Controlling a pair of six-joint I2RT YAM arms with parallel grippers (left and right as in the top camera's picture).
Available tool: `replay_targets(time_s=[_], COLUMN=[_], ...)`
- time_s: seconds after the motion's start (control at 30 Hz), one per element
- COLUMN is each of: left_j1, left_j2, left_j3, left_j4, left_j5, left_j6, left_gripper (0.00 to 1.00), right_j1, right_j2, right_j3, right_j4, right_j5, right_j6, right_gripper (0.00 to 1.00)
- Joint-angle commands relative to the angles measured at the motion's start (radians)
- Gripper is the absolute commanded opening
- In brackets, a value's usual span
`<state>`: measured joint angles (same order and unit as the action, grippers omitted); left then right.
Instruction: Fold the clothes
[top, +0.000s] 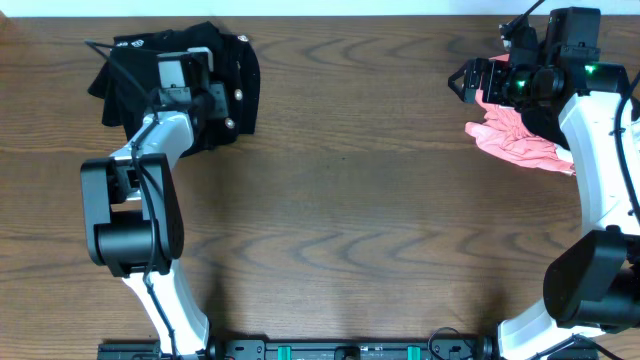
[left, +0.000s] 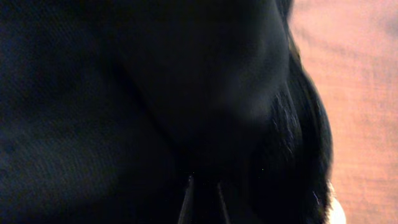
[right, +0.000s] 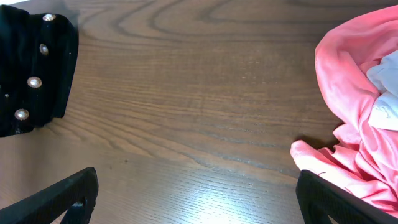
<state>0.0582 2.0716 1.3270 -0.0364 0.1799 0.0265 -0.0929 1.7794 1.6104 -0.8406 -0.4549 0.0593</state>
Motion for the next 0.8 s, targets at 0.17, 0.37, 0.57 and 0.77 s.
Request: replay_targets(time_s=[0.17,0.37,0.57,0.77], left_j1=[-0.029,-0.029,-0.029,-0.029], left_j2=[-0.001,-0.102,-0.278,-0.437], left_j3=[-0.012,-0.012,-0.012,-0.012], left_j4=[-0.316,-0.347,-0.328,-0.309], left_j5=[-0.004,-0.005,-0.006,-0.024], left_j6=[-0.002,-0.002,0.006,0.008], left_gripper=[0.14,0.15,0.38,0.38], right_j1=[0.009,0.009,0.009,0.009], right_j2=[0.001,0.001,0.001,0.001], right_j3=[0.011,0.011,0.011,0.011], right_j4=[0.0,0.0,0.0,0.0], right_j5=[0.006,0.006,0.006,0.006], right_j6=[-0.005,-0.005,-0.005,-0.006], right_gripper=[0.99,0.99,0.99,0.99])
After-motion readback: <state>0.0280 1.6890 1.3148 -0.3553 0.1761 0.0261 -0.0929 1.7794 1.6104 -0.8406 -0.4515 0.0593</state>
